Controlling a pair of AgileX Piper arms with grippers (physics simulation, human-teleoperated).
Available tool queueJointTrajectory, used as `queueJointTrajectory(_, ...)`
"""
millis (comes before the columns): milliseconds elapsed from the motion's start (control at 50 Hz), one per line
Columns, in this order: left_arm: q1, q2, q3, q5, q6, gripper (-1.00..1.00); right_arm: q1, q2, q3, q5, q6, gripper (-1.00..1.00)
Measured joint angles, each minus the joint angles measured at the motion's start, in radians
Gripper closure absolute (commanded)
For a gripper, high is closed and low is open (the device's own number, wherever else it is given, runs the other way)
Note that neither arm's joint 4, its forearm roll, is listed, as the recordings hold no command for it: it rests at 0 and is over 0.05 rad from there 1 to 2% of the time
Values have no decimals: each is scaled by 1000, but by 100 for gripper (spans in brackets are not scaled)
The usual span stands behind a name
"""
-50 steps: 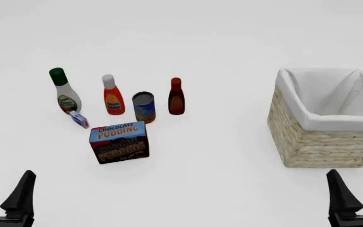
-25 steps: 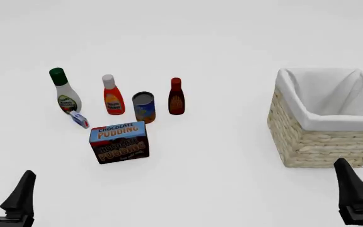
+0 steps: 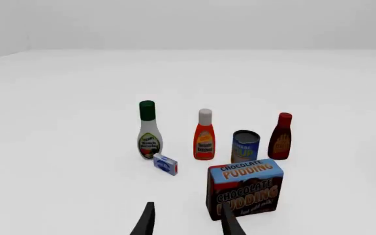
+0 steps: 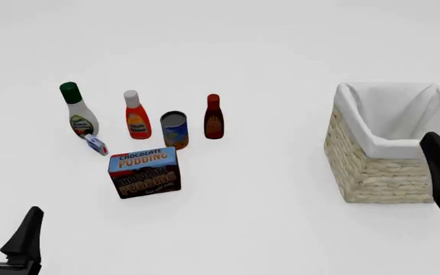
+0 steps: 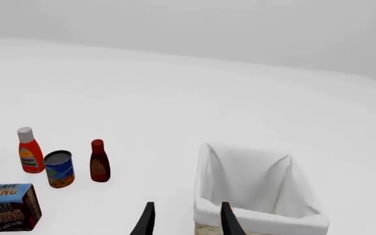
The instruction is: Pick the bbq sauce and place it in the basket.
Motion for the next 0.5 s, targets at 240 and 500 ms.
queueJointTrajectory(240,0,0,0,0,0,-100,67,216,-192,10,-34,-100)
queueJointTrajectory(500,0,0,0,0,0,-100,143,460,-385,16,-40,-100)
